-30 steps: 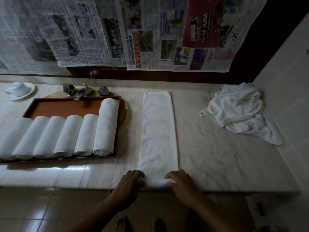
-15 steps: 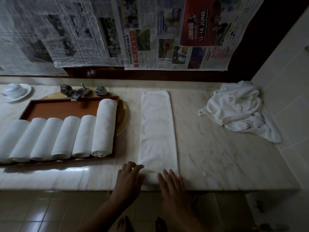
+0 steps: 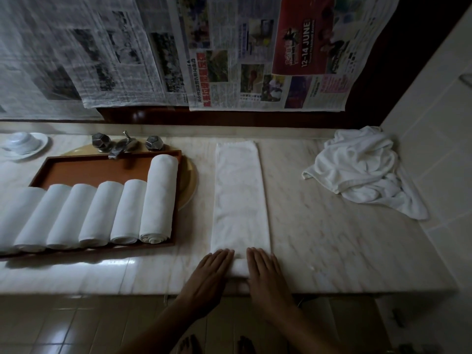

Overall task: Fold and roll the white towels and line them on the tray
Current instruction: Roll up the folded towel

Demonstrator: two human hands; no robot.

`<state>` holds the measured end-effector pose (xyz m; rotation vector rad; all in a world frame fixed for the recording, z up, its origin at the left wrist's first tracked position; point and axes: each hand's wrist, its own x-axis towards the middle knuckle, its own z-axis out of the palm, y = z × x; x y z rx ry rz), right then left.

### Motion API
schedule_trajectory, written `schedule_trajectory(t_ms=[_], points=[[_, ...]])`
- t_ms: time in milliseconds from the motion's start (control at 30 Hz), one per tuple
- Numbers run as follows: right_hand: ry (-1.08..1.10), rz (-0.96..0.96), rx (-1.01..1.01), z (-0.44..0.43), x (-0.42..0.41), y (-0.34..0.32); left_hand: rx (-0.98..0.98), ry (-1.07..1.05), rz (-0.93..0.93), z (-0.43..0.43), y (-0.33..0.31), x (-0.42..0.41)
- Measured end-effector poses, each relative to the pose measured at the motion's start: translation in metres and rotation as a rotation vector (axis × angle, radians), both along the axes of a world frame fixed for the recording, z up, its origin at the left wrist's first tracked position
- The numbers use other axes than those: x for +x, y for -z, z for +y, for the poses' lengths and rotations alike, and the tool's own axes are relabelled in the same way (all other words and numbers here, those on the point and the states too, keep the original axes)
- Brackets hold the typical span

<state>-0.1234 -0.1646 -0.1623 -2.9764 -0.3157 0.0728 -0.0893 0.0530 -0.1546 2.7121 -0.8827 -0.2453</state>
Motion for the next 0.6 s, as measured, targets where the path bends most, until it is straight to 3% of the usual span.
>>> schedule_trajectory(t_ms=[200, 367, 533, 600], points=[[-0.084, -0.081, 0.060, -0.016, -0.010, 0.001, -0.023, 0.014, 0.003, 0.014, -0.003, 0.001], [-0.137, -0.040, 0.152, -0.026, -0.017, -0.010, -0.019, -0.011, 0.098, 0.020, -0.012, -0.010], [-0.024, 0.113, 0.320, -0.033, -0.018, -0.026, -0.287, -0.228, 0.281, 0.026, -0.023, -0.016], [-0.004, 0.086, 0.351, -0.033, -0.020, -0.027, -0.354, -0.288, 0.326, 0.024, -0.026, -0.014]])
